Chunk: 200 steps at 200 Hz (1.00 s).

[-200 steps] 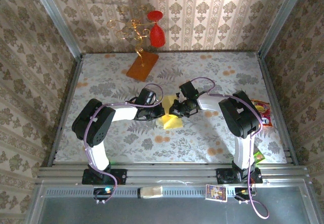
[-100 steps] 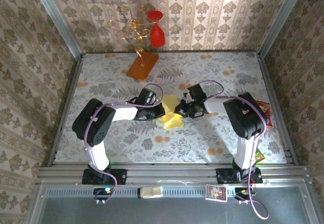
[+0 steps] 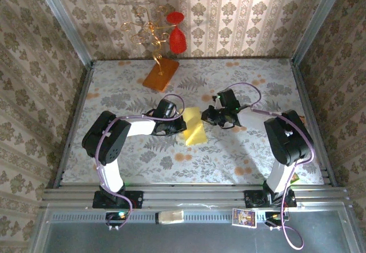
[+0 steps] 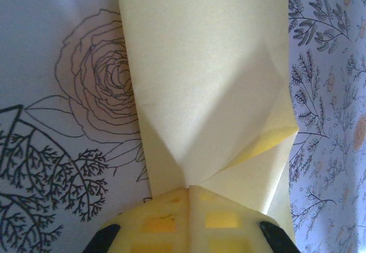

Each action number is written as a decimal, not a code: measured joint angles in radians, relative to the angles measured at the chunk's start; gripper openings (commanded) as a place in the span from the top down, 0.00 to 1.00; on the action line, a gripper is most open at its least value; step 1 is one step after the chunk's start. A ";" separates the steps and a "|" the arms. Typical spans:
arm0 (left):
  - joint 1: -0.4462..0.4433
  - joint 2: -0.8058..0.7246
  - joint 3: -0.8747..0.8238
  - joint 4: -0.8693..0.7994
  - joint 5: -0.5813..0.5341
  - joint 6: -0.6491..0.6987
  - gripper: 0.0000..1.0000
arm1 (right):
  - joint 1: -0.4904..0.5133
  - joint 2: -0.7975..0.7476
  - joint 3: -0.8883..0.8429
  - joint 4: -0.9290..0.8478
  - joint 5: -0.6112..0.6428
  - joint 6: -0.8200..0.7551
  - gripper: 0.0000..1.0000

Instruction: Fold a paper plane with a square sheet of paper (pick it up from the middle)

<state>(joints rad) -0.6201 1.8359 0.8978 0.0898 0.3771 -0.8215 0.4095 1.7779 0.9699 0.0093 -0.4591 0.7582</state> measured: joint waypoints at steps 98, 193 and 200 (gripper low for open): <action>0.000 0.013 0.023 -0.018 0.011 0.009 1.00 | 0.093 0.133 0.109 -0.063 -0.027 -0.023 0.90; 0.013 0.039 0.061 -0.037 0.048 0.071 1.00 | 0.098 0.170 0.077 -0.018 -0.028 -0.024 0.91; 0.013 0.040 0.063 -0.040 0.050 0.074 1.00 | 0.098 0.170 0.072 -0.011 -0.030 -0.022 0.91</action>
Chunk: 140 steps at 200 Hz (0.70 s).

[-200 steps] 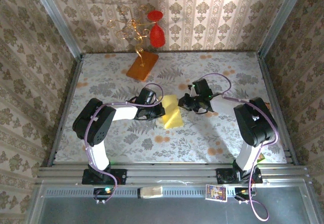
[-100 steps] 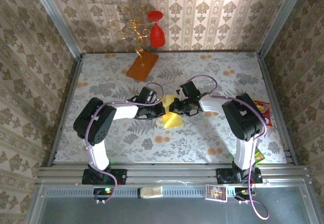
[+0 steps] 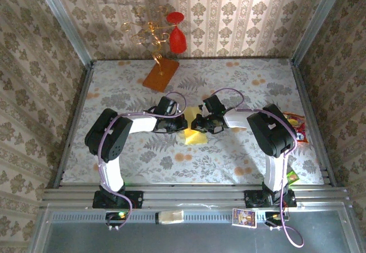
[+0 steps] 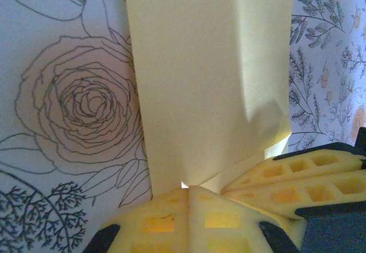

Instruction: Fold a paper plane with a square sheet of paper (pick it up from the middle)

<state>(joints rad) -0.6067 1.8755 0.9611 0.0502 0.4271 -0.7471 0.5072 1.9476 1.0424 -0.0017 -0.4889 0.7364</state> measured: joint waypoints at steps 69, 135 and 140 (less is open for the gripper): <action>0.007 -0.005 0.024 -0.037 -0.021 0.006 1.00 | -0.005 0.000 -0.026 0.071 0.006 0.042 0.92; -0.014 -0.159 -0.042 -0.032 -0.060 -0.049 1.00 | -0.010 0.005 -0.030 0.087 0.003 0.086 0.92; -0.023 -0.159 -0.046 -0.027 -0.056 -0.055 1.00 | -0.011 0.005 -0.030 0.089 0.003 0.089 0.92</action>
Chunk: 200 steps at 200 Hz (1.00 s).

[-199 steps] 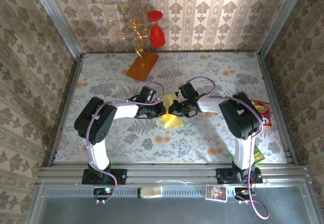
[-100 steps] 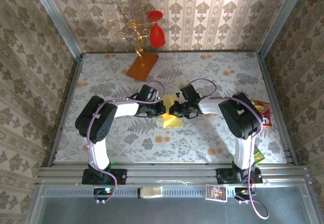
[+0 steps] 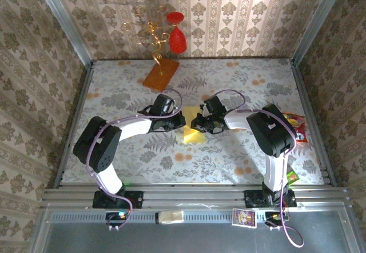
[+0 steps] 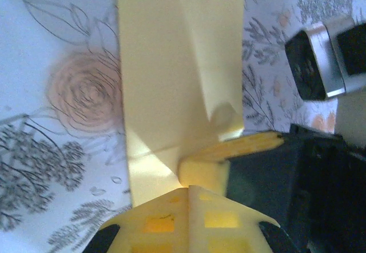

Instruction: Fold a paper plane with a square sheet of paper (pick it up from the middle)

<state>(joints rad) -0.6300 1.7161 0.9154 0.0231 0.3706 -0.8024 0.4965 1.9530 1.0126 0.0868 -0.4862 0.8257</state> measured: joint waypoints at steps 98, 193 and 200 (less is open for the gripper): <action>-0.064 0.026 -0.021 0.014 0.040 -0.043 1.00 | -0.010 0.008 0.005 0.002 -0.019 0.027 0.92; -0.089 0.041 -0.050 0.011 0.061 -0.042 1.00 | -0.013 0.016 0.018 -0.008 -0.021 0.042 0.92; -0.089 0.042 -0.050 0.010 0.060 -0.042 1.00 | -0.014 0.016 0.018 -0.008 -0.023 0.042 0.92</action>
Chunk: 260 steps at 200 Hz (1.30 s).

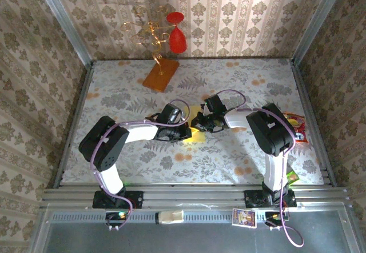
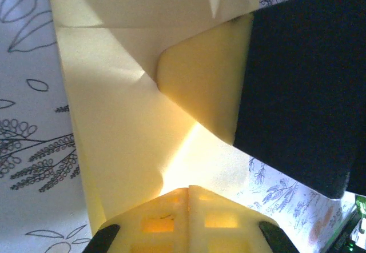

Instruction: Fold a paper plane with a square sheet of paper (pick it up from the middle)

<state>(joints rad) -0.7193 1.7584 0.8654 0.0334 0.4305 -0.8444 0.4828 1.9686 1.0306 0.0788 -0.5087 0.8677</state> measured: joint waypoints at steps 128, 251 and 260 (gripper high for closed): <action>0.008 0.023 -0.010 0.005 -0.007 -0.001 1.00 | -0.002 0.007 0.015 -0.018 -0.001 0.000 0.92; 0.014 0.042 0.004 0.029 0.004 -0.016 1.00 | -0.003 0.008 0.016 -0.018 -0.004 0.000 0.92; 0.014 0.042 0.005 0.030 0.004 -0.016 1.00 | -0.003 0.008 0.016 -0.018 -0.004 0.000 0.92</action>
<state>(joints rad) -0.7052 1.8000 0.8700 0.0631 0.4347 -0.8608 0.4801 1.9770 1.0470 0.0608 -0.5129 0.8673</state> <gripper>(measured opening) 0.050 0.080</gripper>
